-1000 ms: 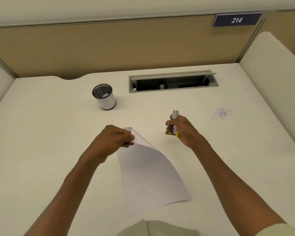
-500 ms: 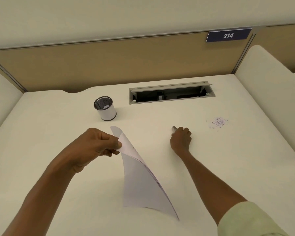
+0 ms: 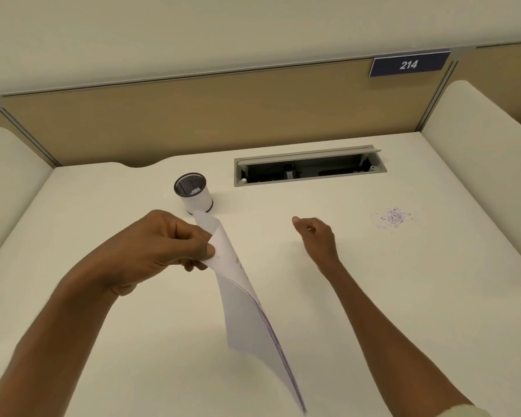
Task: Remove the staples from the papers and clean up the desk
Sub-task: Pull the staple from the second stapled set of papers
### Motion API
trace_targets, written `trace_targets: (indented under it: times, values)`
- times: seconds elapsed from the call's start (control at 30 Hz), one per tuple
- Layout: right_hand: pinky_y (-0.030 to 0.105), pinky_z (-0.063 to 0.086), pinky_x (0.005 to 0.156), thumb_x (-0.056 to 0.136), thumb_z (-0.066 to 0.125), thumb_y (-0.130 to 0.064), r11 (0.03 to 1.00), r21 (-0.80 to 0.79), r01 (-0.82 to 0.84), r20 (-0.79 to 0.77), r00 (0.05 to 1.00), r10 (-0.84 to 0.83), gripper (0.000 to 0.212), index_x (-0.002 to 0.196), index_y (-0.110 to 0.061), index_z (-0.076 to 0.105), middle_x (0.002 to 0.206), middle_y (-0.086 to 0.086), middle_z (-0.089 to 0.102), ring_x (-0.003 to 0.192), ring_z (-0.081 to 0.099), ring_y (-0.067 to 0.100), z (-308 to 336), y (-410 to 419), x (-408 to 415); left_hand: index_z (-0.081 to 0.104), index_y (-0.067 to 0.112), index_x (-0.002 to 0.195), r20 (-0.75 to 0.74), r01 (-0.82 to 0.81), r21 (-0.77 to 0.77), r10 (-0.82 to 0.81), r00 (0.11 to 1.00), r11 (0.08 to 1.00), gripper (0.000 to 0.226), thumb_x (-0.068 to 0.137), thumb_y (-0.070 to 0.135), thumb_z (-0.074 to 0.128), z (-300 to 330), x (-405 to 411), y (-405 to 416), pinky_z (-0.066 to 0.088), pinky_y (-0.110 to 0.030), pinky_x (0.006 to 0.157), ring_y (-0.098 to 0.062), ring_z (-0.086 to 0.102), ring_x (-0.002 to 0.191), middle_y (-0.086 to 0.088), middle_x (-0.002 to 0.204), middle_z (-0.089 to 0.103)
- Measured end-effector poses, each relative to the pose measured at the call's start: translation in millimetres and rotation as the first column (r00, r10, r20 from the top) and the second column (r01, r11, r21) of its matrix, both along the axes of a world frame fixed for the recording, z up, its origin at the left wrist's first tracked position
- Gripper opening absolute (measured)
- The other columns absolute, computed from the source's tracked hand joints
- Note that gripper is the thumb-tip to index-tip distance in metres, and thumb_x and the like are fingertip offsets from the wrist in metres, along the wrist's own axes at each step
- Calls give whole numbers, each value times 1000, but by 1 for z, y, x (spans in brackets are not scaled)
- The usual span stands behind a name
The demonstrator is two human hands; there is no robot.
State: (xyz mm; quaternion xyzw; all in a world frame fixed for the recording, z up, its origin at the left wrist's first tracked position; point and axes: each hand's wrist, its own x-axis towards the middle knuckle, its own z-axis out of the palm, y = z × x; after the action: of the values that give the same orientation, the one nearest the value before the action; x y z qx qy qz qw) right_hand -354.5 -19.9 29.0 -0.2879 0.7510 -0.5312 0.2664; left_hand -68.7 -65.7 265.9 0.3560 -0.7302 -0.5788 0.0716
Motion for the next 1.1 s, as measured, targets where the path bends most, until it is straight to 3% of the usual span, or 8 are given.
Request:
trace_targets:
  times: [0.07,0.17,0.33,0.63,0.7,0.83,0.97,1.1]
  values:
    - [34,47,95,81,58,-66,936,-146,-321,370,860,353,61,111,-15,67,117,7,68,107,62,20,19,11,17,72,-2,66,-26,69,-43,-70,997,997,35,62,33,74,12,0,-2,46,-23,61,-14,54,63,-23,72,59]
    - [37,37,110,61,64,-78,745,-292,-600,517,556,651,103,139,-13,48,136,6,58,131,50,21,27,14,41,74,-1,69,-63,175,-99,-182,981,980,31,67,30,72,31,1,-8,45,-22,60,-15,54,64,-27,76,61]
    - [39,48,101,73,79,-41,648,-376,-663,545,407,733,75,135,-9,53,120,3,65,113,60,22,56,3,67,76,15,65,-65,332,-179,-348,935,926,19,71,32,74,52,10,-22,40,-20,57,-15,49,64,-7,71,66]
    - [44,55,90,91,62,-7,765,-297,-571,381,664,643,39,129,1,56,127,19,63,114,62,37,88,19,48,81,27,87,194,123,-386,-50,980,914,43,61,58,68,28,59,-62,42,-38,73,-22,53,77,-6,91,76]
    - [39,57,85,92,61,-7,787,-309,-534,341,710,616,35,127,-3,58,124,15,66,110,65,34,98,24,51,80,21,85,67,-87,-410,125,990,908,40,67,55,72,13,61,-62,48,-40,79,-20,55,78,-10,87,75]
    - [46,58,83,90,64,-10,853,-360,-378,308,815,491,35,124,-8,59,118,12,69,104,68,35,111,31,61,68,1,107,-386,-296,-36,260,885,955,63,70,50,82,-29,48,-42,58,-33,84,-19,70,93,-6,102,77]
    - [43,60,80,88,68,-15,892,-398,-213,207,927,314,32,118,-9,61,109,7,73,96,71,28,121,35,75,69,10,109,-449,-428,-47,364,816,902,21,89,12,71,-74,16,-11,60,-36,77,-20,75,92,-1,101,78]
    - [28,60,73,89,68,-16,910,-396,-122,103,979,177,21,109,-22,63,102,-4,73,89,71,14,115,48,82,69,23,100,-506,-596,-175,448,737,784,8,93,22,65,-98,-3,6,59,-29,73,-11,72,89,11,94,76]
